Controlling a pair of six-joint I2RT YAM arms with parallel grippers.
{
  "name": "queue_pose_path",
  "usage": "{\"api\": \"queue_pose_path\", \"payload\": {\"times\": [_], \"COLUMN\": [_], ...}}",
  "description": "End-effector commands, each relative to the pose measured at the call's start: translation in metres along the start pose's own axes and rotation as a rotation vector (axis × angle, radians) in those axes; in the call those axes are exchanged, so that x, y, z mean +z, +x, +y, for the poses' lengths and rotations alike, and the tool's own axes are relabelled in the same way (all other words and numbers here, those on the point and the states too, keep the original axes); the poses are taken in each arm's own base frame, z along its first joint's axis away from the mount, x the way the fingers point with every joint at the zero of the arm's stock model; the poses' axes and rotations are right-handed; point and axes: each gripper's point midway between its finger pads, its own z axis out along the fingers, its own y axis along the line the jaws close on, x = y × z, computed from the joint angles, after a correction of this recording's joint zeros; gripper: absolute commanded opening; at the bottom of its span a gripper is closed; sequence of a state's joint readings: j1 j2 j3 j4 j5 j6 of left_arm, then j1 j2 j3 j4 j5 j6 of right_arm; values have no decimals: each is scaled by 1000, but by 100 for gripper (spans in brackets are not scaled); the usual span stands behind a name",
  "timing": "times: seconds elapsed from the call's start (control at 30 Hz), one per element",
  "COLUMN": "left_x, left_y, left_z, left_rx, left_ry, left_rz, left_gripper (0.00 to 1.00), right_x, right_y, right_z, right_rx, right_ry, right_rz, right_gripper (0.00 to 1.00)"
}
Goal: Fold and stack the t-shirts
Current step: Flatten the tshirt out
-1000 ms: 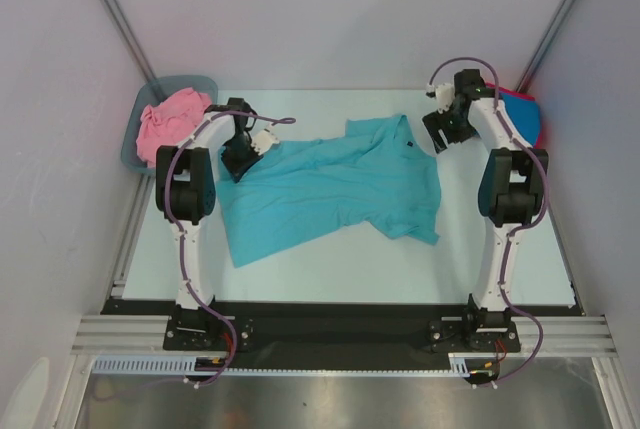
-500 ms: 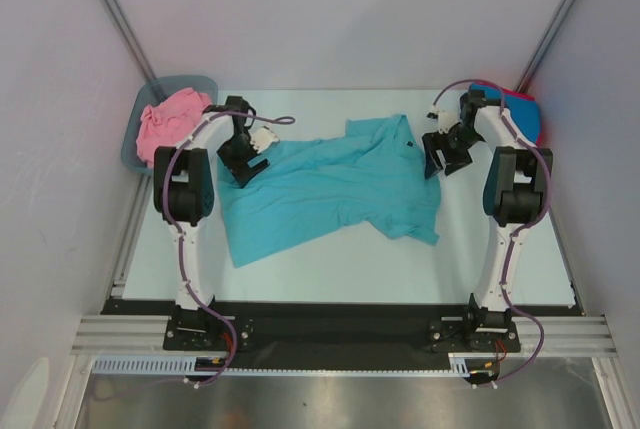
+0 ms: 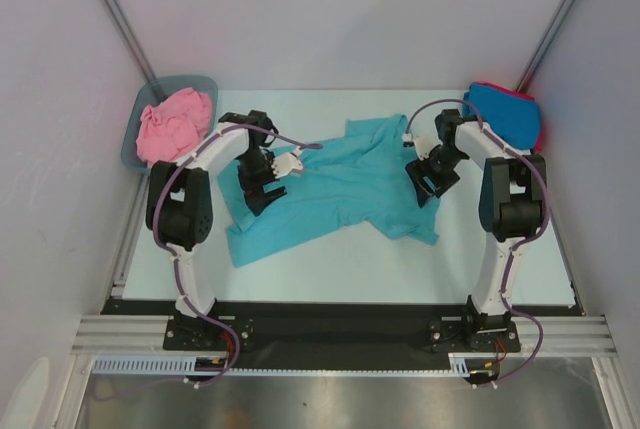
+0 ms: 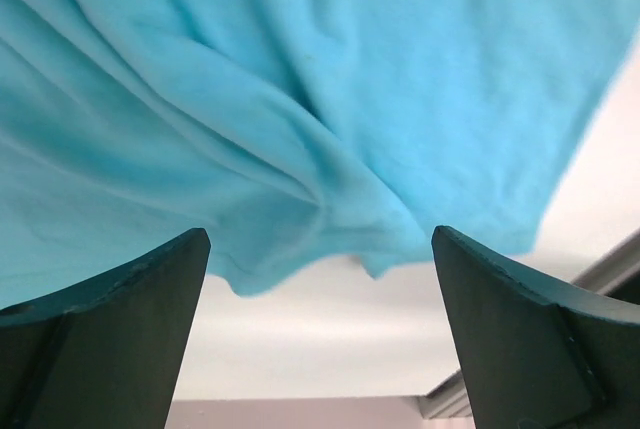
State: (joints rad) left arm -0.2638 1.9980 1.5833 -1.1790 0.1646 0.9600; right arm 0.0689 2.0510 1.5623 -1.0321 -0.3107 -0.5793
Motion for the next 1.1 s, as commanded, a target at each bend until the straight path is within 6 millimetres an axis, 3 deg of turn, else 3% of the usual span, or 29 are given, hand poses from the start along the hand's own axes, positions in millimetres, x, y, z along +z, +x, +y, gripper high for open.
{"api": "queue_pose_path", "payload": {"times": [0.0,0.13,0.27,0.37,0.5,0.63,0.73,0.93,0.97,1.03,1.07], "left_x": [-18,-13,-16,-14,-11,-16,-10,-5,-3,-6,-7], "left_y": [8,11,7,5,-8,-17,-16,-19,-19,-22,-24], "left_z": [-10,-12,-12,15,44,52,54,65,67,73,79], "left_rx": [41,35,42,2,-46,-57,-67,-92,-100,-117,-123], "left_ry": [-11,-1,-8,-112,-184,-198,-193,-228,-232,-261,-286], "left_rz": [-7,11,-3,11,-44,-78,-73,-73,-71,-77,-84], "left_gripper": [100,100,100,100,100,100,100,100,100,100,100], "right_x": [-30,-27,-25,-25,-43,-87,-103,-94,-103,-88,-100], "right_y": [-6,3,3,-17,-61,-101,-117,-154,-172,-187,-206], "right_z": [14,18,9,-13,-38,-57,-77,-101,-101,-105,-102], "right_rx": [-160,-165,-159,-123,-85,-76,-48,-44,-54,-59,-70], "right_ry": [96,104,156,269,400,545,649,693,709,700,712], "right_rz": [-28,-6,-6,-76,-204,-324,-349,-385,-431,-430,-478], "right_gripper": [73,73,72,67,49,59,61,59,58,54,51]}}
